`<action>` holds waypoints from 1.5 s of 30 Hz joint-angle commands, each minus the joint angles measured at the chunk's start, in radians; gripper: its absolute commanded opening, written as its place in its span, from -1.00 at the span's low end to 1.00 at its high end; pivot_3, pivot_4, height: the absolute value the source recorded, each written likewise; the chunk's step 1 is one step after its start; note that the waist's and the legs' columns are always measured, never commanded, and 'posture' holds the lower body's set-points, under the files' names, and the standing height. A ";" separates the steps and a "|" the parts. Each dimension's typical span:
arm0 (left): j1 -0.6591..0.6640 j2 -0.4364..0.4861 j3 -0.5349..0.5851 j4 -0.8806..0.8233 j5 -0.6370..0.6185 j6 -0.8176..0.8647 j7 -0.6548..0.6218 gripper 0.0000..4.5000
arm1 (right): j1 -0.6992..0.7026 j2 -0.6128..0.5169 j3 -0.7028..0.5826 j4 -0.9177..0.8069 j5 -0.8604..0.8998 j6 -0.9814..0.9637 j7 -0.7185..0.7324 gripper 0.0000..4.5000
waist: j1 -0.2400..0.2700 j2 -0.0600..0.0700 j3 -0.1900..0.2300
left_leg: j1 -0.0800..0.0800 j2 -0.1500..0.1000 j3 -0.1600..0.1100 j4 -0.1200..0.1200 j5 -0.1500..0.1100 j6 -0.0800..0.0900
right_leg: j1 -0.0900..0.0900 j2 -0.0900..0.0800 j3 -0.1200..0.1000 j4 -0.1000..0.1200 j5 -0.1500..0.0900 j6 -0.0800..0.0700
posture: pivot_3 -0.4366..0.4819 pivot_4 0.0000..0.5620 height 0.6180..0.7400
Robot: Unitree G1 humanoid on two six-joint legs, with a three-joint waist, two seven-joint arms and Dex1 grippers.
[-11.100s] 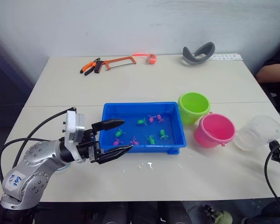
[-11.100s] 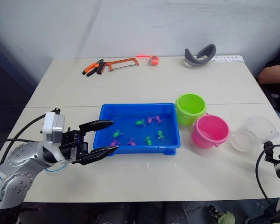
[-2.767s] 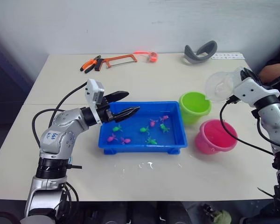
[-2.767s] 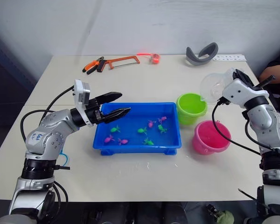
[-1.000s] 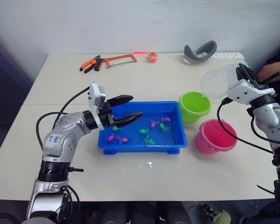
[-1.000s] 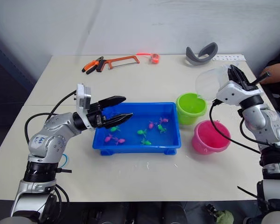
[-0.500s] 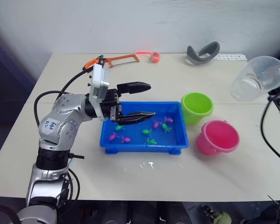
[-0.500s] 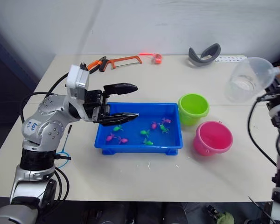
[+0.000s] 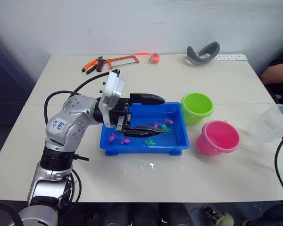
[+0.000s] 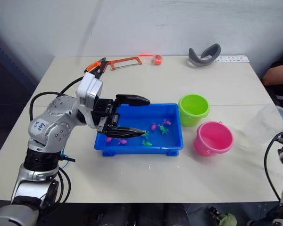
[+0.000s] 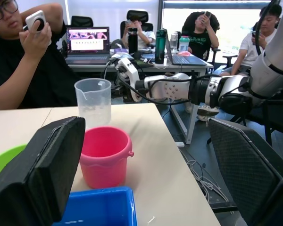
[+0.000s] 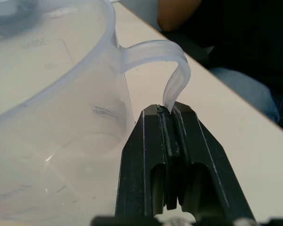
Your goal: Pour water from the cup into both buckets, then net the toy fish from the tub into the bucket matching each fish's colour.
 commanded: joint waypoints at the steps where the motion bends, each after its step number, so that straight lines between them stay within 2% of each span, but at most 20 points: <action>1: 0.018 0.015 0.020 -0.020 0.002 -0.010 0.011 1.00 | -0.018 0.024 0.034 -0.015 -0.054 -0.076 -0.010 -0.95 | -0.001 0.000 0.000 | 0.000 0.000 0.000 0.000 0.000 0.000 | 0.000 0.000 0.000 0.000 0.000 0.000 | -0.05 -0.47 1.00; 6: 0.047 0.025 0.035 -0.038 -0.003 -0.001 0.042 1.00 | -0.041 0.056 0.052 0.050 -0.149 -0.187 -0.107 -0.95 | -0.001 0.000 0.000 | 0.000 0.000 0.000 0.000 0.000 0.000 | 0.000 -0.001 0.000 0.000 0.000 0.000 | -0.05 -0.47 1.00; 11: 0.069 0.039 0.043 -0.058 -0.010 0.004 0.064 1.00 | -0.004 0.112 0.105 -0.022 -0.147 -0.164 -0.077 -0.95 | 0.001 0.000 0.000 | 0.000 0.000 -0.001 0.000 0.000 0.000 | 0.000 0.000 0.000 0.000 0.000 0.000 | -0.05 -0.47 1.00; 19: 0.075 0.051 0.040 -0.057 -0.012 0.002 0.064 1.00 | 0.014 0.153 0.038 -0.044 -0.107 -0.166 -0.152 -0.95 | 0.002 0.000 0.000 | 0.000 0.000 -0.001 0.000 0.000 0.000 | 0.000 0.000 0.000 0.000 0.000 0.000 | -0.05 -0.47 1.00; 20: 0.074 0.051 0.039 -0.055 -0.011 0.001 0.062 1.00 | 0.024 0.151 0.038 -0.054 -0.106 -0.164 -0.145 -0.69 | 0.003 0.000 0.000 | 0.000 0.000 -0.001 0.000 0.000 0.000 | 0.000 -0.001 0.000 0.000 0.000 0.000 | -0.05 -0.47 1.00; 22: 0.073 0.053 0.037 -0.051 -0.008 -0.002 0.058 1.00 | 0.049 0.152 0.032 -0.093 -0.090 -0.146 -0.135 -0.38 | 0.003 0.000 0.000 | 0.000 0.000 -0.001 0.000 0.000 0.000 | 0.000 -0.001 0.000 0.000 0.000 0.000 | -0.05 -0.47 1.00; 26: 0.083 0.069 0.036 -0.044 0.001 -0.010 0.039 1.00 | 0.142 0.180 0.001 -0.243 -0.021 -0.067 -0.148 0.52 | 0.004 0.001 0.000 | 0.000 0.000 -0.001 0.000 0.000 0.000 | 0.000 0.000 0.000 0.000 0.000 0.000 | -0.05 -0.47 1.00; 27: 0.088 0.072 0.038 -0.041 0.003 -0.012 0.036 1.00 | 0.174 0.187 0.001 -0.286 -0.013 -0.046 -0.145 0.84 | 0.004 0.001 0.000 | 0.000 0.000 -0.001 -0.001 0.000 0.000 | 0.000 -0.001 0.000 0.000 0.000 0.000 | -0.05 -0.47 1.00; 28: 0.093 0.076 0.038 -0.038 0.006 -0.016 0.033 1.00 | 0.205 0.195 -0.003 -0.326 -0.006 -0.032 -0.144 0.97 | 0.003 0.001 0.000 | 0.000 0.000 -0.001 -0.001 0.000 0.000 | 0.000 0.000 0.000 0.000 0.000 0.000 | -0.05 -0.47 1.00; 34: 0.161 0.101 0.076 -0.038 0.009 -0.037 0.053 1.00 | 0.437 0.219 -0.088 -0.550 0.088 0.052 -0.109 0.99 | 0.009 0.002 -0.001 | 0.000 0.000 -0.001 -0.001 0.000 -0.001 | 0.000 -0.001 0.001 -0.001 0.000 0.000 | -0.05 -0.47 1.00; 37: 0.208 0.103 0.129 -0.028 -0.001 -0.044 0.091 1.00 | 0.512 0.210 -0.148 -0.651 0.185 0.031 -0.002 0.99 | 0.009 0.002 -0.001 | 0.001 0.000 0.000 -0.002 -0.001 0.000 | 0.000 -0.001 0.002 -0.002 0.000 0.000 | -0.05 -0.47 1.00; 40: 0.296 0.116 0.223 -0.002 0.009 -0.072 0.142 1.00 | 0.609 0.155 -0.168 -0.808 0.253 0.001 0.197 0.99 | -0.002 0.003 -0.001 | 0.002 0.001 0.001 -0.002 -0.001 0.000 | 0.000 -0.005 0.004 -0.003 0.000 0.000 | -0.05 -0.47 1.00; 45: 0.413 0.085 0.387 0.045 0.053 -0.210 0.269 1.00 | 0.618 -0.014 -0.172 -0.957 0.360 0.048 0.384 0.99 | -0.012 -0.001 -0.001 | 0.004 0.001 0.003 -0.003 -0.002 0.001 | 0.000 -0.007 0.004 -0.003 0.000 0.000 | -0.05 -0.47 1.00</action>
